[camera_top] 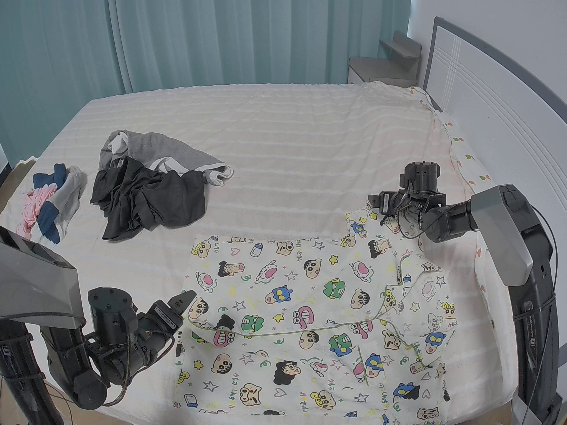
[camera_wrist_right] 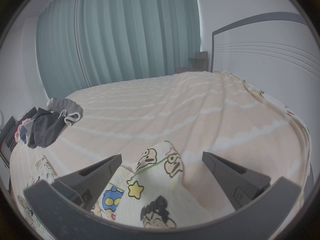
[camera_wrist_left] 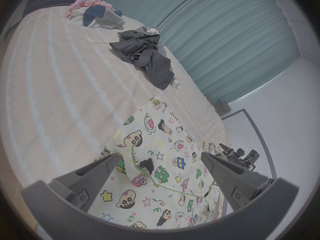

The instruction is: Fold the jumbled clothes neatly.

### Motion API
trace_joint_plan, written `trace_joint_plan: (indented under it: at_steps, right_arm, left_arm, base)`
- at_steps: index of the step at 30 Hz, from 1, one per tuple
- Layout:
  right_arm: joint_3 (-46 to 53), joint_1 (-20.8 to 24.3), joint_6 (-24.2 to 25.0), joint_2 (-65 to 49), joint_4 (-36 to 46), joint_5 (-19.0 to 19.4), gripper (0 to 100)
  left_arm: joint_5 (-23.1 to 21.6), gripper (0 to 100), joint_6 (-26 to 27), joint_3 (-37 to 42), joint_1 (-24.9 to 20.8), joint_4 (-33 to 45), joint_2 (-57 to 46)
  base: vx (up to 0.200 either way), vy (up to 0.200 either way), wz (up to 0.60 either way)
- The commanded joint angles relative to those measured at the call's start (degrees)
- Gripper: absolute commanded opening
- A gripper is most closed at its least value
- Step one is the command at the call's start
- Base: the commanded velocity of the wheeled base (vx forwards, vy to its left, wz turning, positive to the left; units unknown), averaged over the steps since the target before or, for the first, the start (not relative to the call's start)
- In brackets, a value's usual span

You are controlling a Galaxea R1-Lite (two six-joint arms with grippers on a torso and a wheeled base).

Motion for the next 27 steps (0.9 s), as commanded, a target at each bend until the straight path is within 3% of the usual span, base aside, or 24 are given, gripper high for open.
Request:
trace_joint_plan:
  at_steps: [1,13,14,27]
  right_arm:
    - [-3.7,0.9,0.0,2.6,1.7,0.4,100]
    - [-8.5,1.0,-0.2,5.7,6.8,-0.3,100]
    - [-8.5,0.9,-0.2,5.7,6.9,-0.3,0]
    - [-9.0,0.5,-0.1,6.0,4.7,-2.3,0]
  left_arm:
    - [0.0,100,0.0,0.0,0.0,-1.0,0.1]
    - [0.0,100,0.0,0.0,0.0,-1.0,0.5]
    - [0.0,100,0.0,0.0,0.0,-1.0,0.5]
    - [0.2,100,0.0,0.0,0.0,-1.0,1.1]
  base:
    - [0.0,0.0,0.0]
    - [0.0,0.0,0.0]
    - [0.0,0.0,0.0]
    - [0.0,0.0,0.0]
